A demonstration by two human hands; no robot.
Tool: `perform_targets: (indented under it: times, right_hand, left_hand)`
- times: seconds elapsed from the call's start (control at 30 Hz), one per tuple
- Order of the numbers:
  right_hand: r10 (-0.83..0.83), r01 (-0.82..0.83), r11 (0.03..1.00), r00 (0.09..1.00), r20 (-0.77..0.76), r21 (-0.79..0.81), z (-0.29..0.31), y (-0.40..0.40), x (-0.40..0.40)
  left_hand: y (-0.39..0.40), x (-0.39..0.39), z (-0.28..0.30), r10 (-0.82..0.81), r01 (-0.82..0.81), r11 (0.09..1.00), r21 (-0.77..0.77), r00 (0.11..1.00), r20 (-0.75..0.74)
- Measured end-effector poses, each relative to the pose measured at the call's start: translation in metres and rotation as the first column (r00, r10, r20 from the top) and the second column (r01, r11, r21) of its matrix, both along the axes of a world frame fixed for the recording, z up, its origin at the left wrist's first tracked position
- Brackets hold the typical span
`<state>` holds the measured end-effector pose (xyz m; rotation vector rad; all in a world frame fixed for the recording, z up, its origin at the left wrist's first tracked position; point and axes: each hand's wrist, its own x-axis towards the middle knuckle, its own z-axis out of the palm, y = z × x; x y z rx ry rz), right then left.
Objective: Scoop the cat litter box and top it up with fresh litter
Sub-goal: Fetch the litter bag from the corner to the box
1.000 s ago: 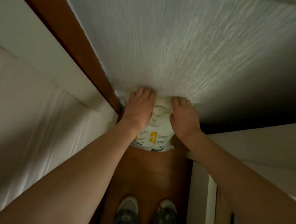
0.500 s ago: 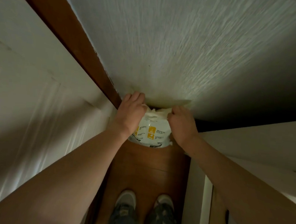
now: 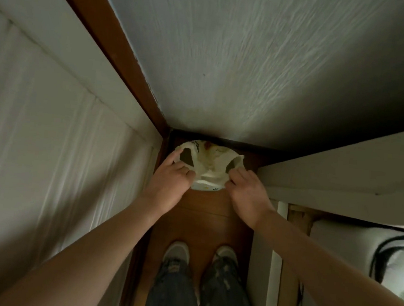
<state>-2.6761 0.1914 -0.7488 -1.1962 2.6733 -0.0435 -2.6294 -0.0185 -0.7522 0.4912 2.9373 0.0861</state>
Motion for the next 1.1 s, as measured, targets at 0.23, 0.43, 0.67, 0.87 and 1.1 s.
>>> perform_targets:
  times: [0.23,0.43,0.67,0.87,1.1]
  right_hand:
    - [-0.1,0.102,0.99,0.995,0.031,-0.101,0.026,-0.014,-0.002]
    - [-0.038,0.006,0.942,0.995,0.09,0.335,0.029,-0.055,-0.046]
    - [0.088,-0.148,0.856,0.986,0.143,0.495,0.013,-0.06,-0.05]
    - [0.201,-0.248,0.858,0.968,0.15,0.45,0.013,-0.054,-0.051]
    - [-0.178,0.164,0.984,0.95,0.258,0.076,0.01,-0.044,-0.053]
  left_hand:
    - [-0.001,0.024,0.019,-0.027,0.027,1.0,-0.007,0.999,-0.019]
    - [-0.005,0.033,0.016,-0.049,0.048,0.997,-0.054,0.999,-0.023]
    - [-0.001,0.029,0.019,-0.027,0.024,0.999,-0.041,0.998,-0.06]
    - [0.0,0.033,0.015,-0.018,0.017,0.996,-0.09,1.0,-0.003]
    - [-0.001,0.033,0.013,-0.015,0.016,0.995,-0.095,1.0,0.01]
